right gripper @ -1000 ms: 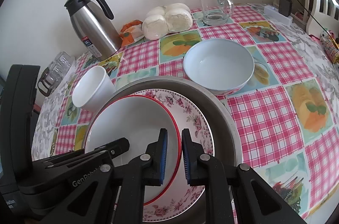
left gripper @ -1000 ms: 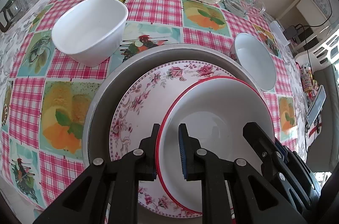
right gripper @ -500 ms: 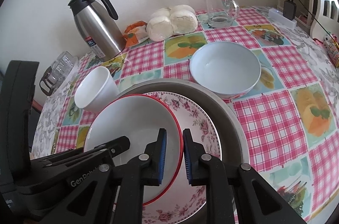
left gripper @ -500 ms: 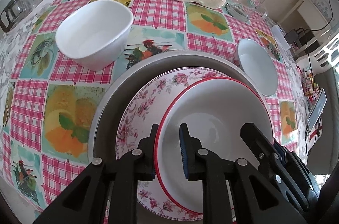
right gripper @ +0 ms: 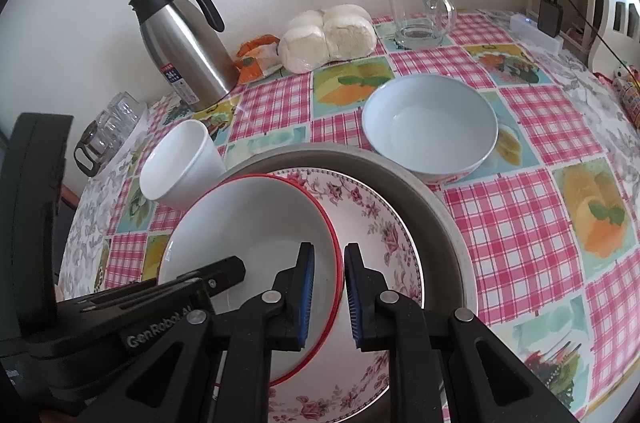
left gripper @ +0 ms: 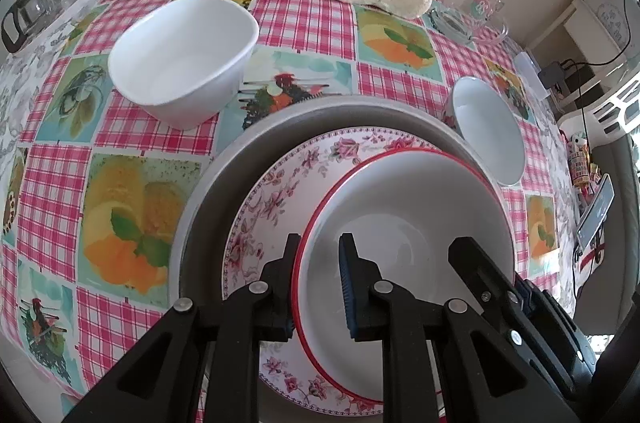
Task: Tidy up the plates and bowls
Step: 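Lower the red-rimmed bowl with the left gripper onto the plate in the basin, then open the left gripper to release the red-rimmed bowl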
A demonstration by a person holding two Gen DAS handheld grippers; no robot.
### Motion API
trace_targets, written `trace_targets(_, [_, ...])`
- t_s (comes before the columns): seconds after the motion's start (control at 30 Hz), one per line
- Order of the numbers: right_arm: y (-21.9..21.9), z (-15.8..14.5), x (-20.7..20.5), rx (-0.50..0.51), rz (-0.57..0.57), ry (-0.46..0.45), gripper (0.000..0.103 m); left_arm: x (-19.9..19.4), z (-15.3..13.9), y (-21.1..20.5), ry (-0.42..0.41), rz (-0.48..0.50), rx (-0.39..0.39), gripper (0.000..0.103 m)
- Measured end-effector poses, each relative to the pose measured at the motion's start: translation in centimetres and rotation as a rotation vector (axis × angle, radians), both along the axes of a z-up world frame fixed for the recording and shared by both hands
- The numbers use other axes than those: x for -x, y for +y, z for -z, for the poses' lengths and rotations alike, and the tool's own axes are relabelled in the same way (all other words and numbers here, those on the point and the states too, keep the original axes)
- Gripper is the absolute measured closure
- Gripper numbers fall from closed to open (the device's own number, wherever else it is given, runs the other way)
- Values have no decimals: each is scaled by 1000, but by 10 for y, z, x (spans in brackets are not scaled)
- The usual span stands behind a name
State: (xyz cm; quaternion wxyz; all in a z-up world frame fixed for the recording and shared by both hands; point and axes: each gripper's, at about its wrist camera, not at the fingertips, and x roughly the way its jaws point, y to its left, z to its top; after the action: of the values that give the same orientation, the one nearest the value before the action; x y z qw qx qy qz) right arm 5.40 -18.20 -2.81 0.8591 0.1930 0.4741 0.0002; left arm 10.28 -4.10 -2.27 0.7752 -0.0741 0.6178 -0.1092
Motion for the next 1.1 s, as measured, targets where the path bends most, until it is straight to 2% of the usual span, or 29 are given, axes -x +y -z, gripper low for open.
trace_targets(0.37, [-1,-14,5,23,9,-46,85,1,-23,8,-73,-26,-2,82])
trace_targets(0.4, [-1,-14,5,23,10,-48,85,1,-25,9,-77,-30,-1,81])
trace_targets(0.53, [-3,-15,5,23,22,-49,80,1,-31,13,-96,-54,-2,64])
trace_targets(0.57, [-3,-15,6,25,25,-49,79,1,-32,14,-101,-61,-4,63])
trace_targets(0.63, [-4,-15,6,28,30,-50,76,1,-35,18,-112,-84,-8,60])
trace_targets(0.7, [-5,-16,6,32,37,-51,64,0,-38,23,-122,-108,-10,59])
trace_targets(0.8, [-6,-16,7,32,44,-51,53,0,-43,31,-147,-148,-33,59])
trace_targets(0.87, [-6,-16,7,39,49,-50,48,-1,-44,36,-153,-168,-36,53])
trace_targets(0.93, [-7,-15,7,43,55,-51,43,-2,-43,38,-148,-182,-49,40])
trace_targets(1.07, [-9,-15,7,53,67,-54,35,-3,-39,40,-136,-196,-80,36])
trace_targets(1.1, [-9,-15,7,56,69,-54,33,-3,-37,41,-133,-203,-93,32])
